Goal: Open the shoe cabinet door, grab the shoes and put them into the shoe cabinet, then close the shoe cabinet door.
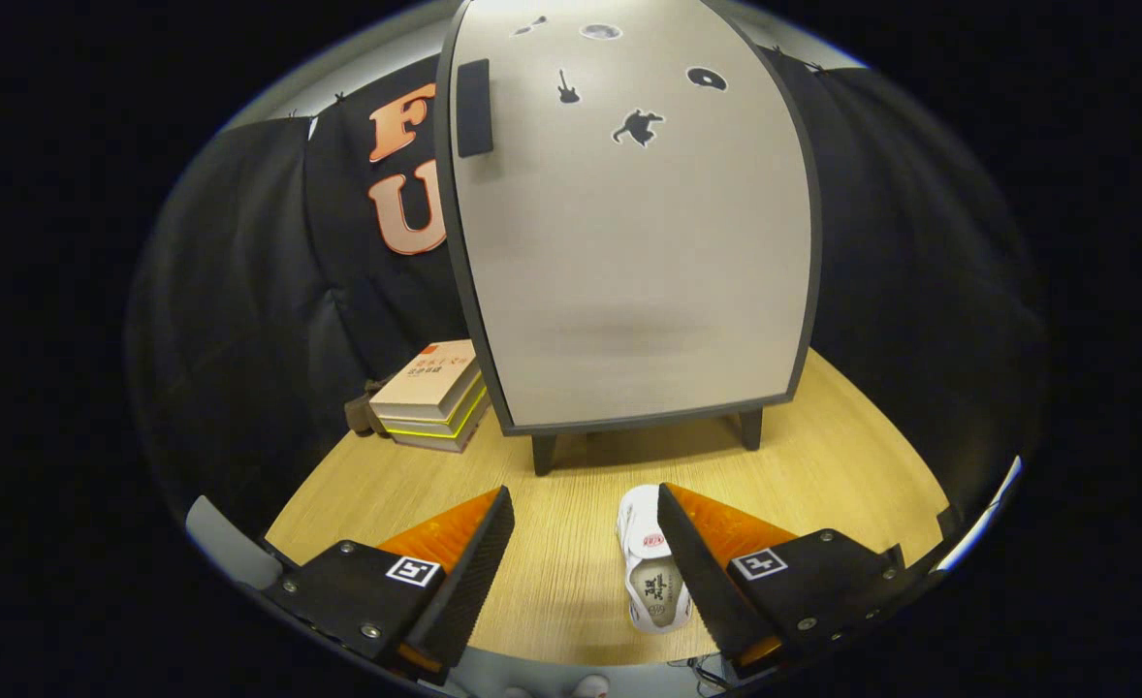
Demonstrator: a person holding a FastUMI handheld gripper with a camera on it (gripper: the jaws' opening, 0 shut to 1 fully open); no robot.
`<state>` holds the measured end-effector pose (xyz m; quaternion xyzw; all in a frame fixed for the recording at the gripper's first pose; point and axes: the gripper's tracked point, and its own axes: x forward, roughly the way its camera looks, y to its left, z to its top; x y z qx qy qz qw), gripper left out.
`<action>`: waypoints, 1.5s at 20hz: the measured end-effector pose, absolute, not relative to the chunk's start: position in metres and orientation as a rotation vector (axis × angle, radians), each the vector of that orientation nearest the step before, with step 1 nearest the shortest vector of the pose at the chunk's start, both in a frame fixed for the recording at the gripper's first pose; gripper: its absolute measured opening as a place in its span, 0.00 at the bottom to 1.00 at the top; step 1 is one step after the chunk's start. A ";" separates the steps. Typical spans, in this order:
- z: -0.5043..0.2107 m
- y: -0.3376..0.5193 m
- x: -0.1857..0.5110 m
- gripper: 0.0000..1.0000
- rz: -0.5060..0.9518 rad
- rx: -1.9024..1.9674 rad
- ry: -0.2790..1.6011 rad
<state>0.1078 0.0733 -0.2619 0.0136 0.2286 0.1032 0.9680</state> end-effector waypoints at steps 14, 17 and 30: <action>-0.079 0.121 0.171 0.93 0.275 -0.006 0.155; -0.055 0.133 0.191 0.93 0.282 -0.008 0.116; -0.008 0.163 0.265 0.76 0.285 0.026 0.055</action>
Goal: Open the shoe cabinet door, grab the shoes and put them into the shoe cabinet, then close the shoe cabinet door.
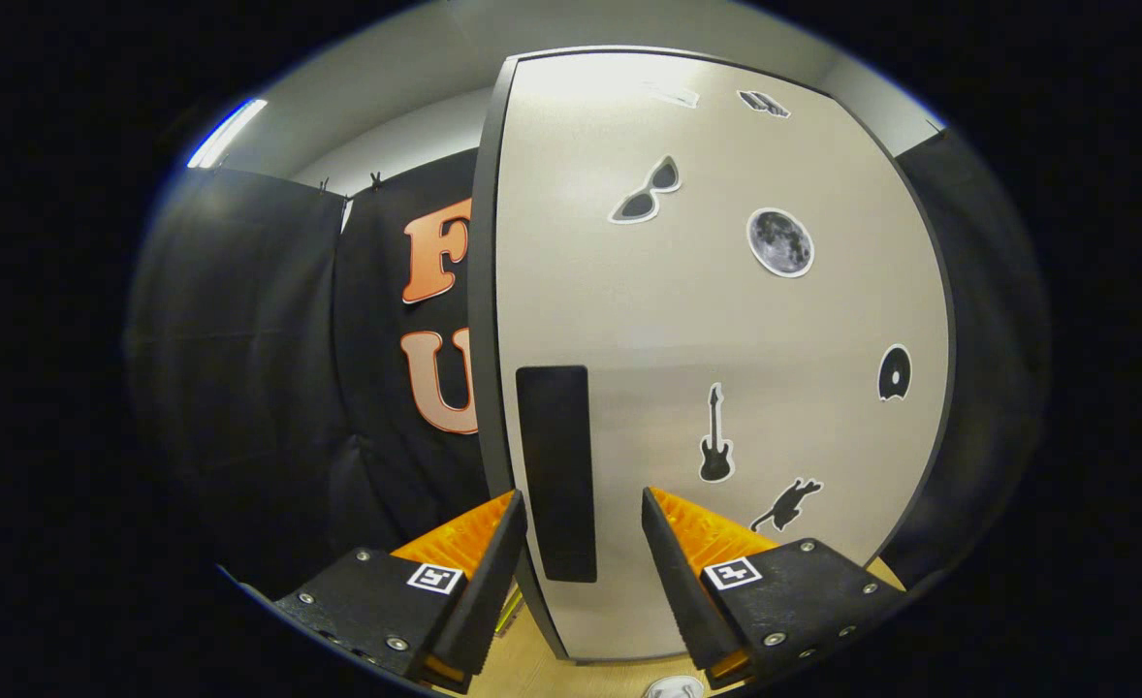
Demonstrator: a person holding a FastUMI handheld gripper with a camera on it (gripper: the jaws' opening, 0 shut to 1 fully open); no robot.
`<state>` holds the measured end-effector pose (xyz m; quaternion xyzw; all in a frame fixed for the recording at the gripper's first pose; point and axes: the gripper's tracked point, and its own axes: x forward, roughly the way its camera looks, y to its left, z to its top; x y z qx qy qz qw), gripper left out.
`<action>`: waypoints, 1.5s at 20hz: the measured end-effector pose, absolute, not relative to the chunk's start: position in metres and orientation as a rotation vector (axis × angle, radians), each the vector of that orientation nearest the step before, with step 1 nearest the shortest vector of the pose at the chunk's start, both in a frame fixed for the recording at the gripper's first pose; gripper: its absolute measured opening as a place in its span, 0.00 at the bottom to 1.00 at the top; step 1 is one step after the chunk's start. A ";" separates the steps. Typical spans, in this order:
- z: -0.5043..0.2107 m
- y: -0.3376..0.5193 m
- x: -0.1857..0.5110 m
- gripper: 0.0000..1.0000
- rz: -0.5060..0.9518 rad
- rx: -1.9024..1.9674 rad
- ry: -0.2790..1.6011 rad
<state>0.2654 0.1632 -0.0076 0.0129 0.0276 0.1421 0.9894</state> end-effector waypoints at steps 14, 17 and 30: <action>-0.014 0.158 0.240 0.28 0.294 0.016 0.098; -0.011 0.143 0.211 0.24 0.296 0.035 0.095; -0.012 0.042 0.101 0.19 0.142 0.054 0.120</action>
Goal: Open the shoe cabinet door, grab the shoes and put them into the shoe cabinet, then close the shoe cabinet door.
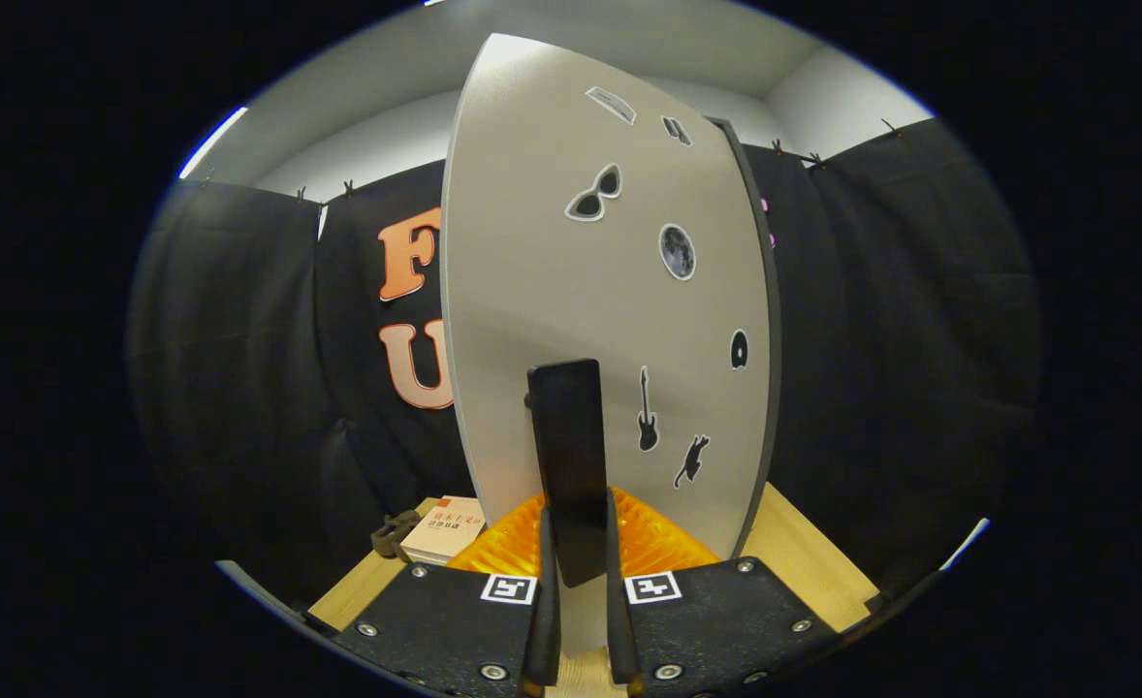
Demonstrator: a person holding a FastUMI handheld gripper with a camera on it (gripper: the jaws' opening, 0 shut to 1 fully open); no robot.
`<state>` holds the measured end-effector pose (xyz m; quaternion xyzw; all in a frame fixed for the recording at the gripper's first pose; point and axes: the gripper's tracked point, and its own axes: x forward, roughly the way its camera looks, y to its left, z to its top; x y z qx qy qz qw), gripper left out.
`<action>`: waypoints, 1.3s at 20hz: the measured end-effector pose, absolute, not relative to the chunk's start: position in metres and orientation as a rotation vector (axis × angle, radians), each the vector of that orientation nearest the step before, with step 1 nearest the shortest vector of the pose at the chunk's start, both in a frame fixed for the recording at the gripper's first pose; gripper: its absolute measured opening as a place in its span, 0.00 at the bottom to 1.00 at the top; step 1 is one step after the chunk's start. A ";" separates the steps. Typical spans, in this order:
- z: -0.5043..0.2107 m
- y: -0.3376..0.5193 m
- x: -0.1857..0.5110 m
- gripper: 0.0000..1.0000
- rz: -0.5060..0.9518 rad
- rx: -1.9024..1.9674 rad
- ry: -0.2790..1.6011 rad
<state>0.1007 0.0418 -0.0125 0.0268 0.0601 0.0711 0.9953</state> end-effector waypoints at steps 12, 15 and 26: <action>-0.016 -0.063 0.049 0.13 -0.025 0.072 0.138; -0.017 -0.091 0.041 0.13 -0.073 0.053 0.137; -0.027 -0.172 0.034 0.10 -0.211 0.087 0.159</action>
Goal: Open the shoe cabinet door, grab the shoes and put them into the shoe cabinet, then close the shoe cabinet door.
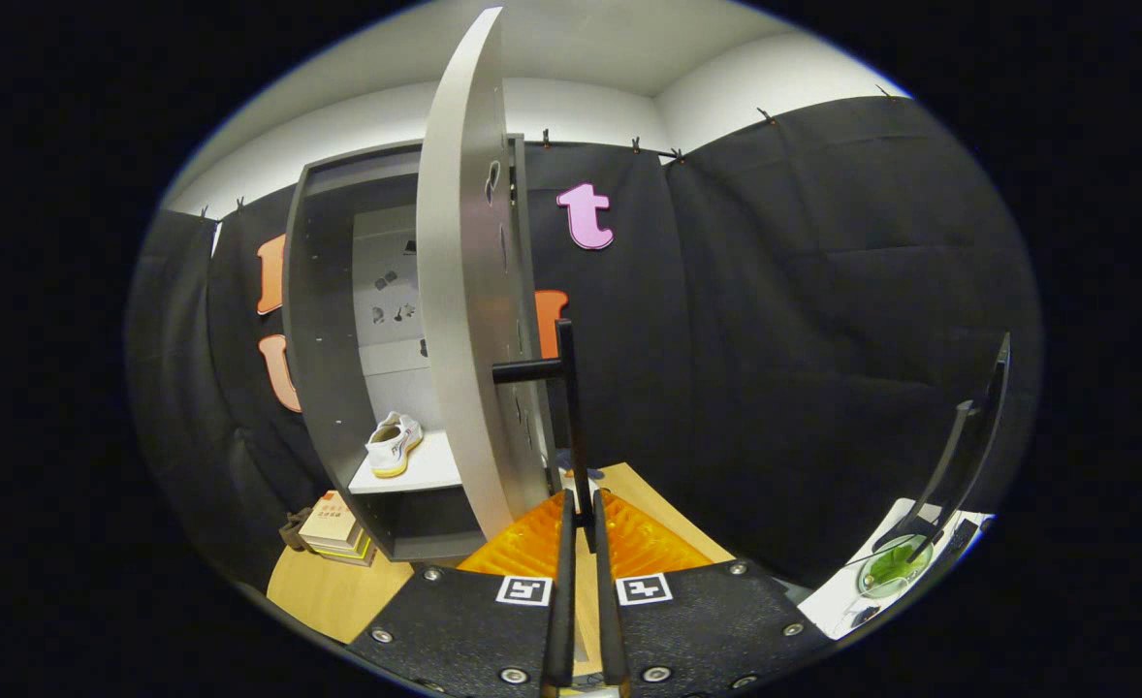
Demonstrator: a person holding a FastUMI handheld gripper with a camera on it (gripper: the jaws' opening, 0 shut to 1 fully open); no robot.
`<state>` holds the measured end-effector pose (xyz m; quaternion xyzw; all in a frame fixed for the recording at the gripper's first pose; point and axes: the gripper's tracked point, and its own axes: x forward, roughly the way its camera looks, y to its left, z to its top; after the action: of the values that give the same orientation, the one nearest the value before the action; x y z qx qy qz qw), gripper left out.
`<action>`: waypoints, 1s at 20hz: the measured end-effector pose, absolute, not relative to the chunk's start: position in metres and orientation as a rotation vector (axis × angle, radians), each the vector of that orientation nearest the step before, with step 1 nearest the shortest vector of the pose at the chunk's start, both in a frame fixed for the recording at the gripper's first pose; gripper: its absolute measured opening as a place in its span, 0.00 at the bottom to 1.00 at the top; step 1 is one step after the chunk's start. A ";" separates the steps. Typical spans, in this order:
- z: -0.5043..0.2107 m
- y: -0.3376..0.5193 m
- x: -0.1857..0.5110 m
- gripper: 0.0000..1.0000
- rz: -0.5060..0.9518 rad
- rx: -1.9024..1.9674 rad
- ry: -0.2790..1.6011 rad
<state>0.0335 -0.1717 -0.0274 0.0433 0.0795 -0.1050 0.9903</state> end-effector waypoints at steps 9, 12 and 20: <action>-0.021 -0.205 0.015 0.06 -0.315 0.107 0.150; -0.020 -0.201 0.011 0.06 -0.312 0.119 0.143; -0.020 -0.167 0.000 0.06 -0.265 0.103 0.156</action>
<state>-0.0003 -0.1672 -0.0202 0.0511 0.0774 -0.1317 0.9869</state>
